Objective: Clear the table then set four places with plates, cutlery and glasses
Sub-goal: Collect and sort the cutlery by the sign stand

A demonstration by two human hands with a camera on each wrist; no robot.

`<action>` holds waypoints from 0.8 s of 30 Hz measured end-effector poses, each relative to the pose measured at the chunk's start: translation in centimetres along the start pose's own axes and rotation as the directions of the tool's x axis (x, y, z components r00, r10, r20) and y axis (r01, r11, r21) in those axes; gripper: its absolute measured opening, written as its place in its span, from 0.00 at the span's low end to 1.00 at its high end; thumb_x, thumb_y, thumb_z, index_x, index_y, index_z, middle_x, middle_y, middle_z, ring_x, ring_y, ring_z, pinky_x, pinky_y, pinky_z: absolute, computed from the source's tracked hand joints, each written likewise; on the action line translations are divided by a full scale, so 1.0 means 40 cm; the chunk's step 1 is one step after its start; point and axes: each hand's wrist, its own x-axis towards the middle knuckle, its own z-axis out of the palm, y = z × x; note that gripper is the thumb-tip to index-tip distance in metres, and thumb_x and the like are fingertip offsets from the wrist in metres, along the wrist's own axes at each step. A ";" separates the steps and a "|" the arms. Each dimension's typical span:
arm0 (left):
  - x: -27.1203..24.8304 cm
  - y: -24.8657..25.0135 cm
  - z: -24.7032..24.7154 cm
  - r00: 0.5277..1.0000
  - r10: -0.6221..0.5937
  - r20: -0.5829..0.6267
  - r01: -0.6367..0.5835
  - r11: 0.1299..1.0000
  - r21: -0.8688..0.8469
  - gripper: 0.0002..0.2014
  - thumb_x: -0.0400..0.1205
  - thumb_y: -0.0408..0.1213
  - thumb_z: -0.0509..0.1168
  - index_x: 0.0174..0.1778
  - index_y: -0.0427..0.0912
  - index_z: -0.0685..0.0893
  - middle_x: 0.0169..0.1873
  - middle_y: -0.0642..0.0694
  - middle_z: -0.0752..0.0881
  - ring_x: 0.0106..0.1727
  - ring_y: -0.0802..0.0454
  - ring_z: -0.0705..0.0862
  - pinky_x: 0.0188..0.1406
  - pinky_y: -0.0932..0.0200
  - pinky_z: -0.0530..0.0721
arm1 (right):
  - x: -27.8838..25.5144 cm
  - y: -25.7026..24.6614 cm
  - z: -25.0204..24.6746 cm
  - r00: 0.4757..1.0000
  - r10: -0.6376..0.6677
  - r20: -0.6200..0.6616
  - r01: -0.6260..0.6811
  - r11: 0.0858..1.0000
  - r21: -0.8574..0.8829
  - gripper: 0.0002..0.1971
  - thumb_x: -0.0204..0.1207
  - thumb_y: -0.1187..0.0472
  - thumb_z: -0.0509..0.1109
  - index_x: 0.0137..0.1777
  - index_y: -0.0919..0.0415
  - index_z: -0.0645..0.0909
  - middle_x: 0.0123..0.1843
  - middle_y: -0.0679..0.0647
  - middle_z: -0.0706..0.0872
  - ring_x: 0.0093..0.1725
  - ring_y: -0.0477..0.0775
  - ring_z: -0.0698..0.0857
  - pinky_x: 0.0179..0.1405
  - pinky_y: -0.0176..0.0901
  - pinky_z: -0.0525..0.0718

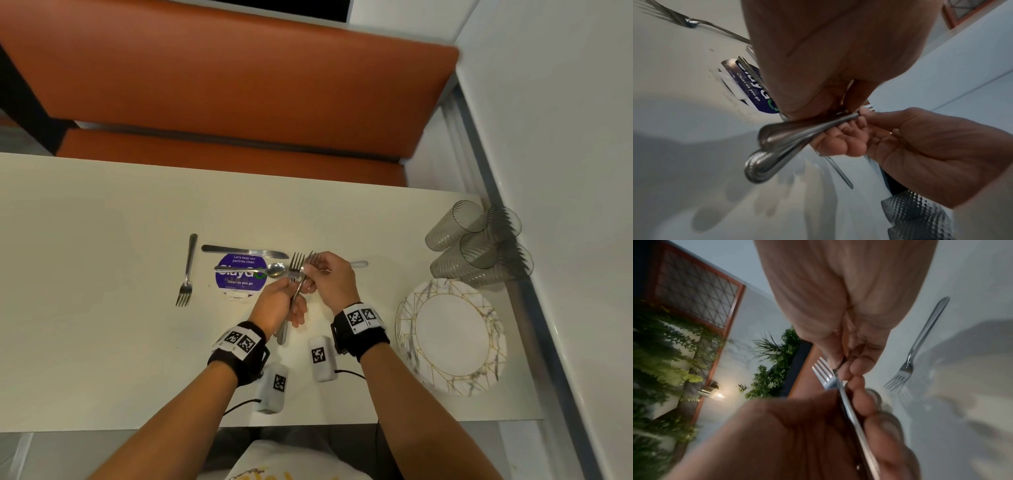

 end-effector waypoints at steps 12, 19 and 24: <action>-0.005 0.001 -0.003 0.997 -0.058 -0.060 0.057 0.998 -0.015 0.16 0.92 0.36 0.54 0.52 0.34 0.87 0.25 0.44 0.76 0.18 0.51 0.68 0.21 0.62 0.60 | 0.005 0.003 0.016 0.981 -0.176 0.082 0.192 0.945 -0.265 0.12 0.81 0.63 0.72 0.62 0.56 0.91 0.42 0.54 0.90 0.42 0.50 0.85 0.49 0.37 0.83; -0.003 -0.012 -0.021 0.999 -0.013 -0.030 0.016 0.996 0.089 0.18 0.93 0.39 0.55 0.49 0.33 0.87 0.24 0.45 0.73 0.19 0.50 0.68 0.18 0.62 0.63 | 0.045 -0.004 0.014 0.988 -0.145 0.049 0.152 0.966 -0.208 0.05 0.79 0.63 0.75 0.51 0.63 0.91 0.42 0.50 0.92 0.38 0.41 0.86 0.44 0.29 0.84; 0.007 -0.039 -0.061 0.985 0.046 -0.169 0.003 0.961 0.275 0.17 0.93 0.40 0.55 0.42 0.40 0.83 0.28 0.47 0.74 0.24 0.55 0.69 0.21 0.64 0.68 | 0.105 0.002 -0.002 0.991 -0.111 0.080 0.127 0.963 -0.237 0.09 0.84 0.57 0.68 0.55 0.55 0.90 0.48 0.49 0.92 0.48 0.49 0.89 0.54 0.42 0.87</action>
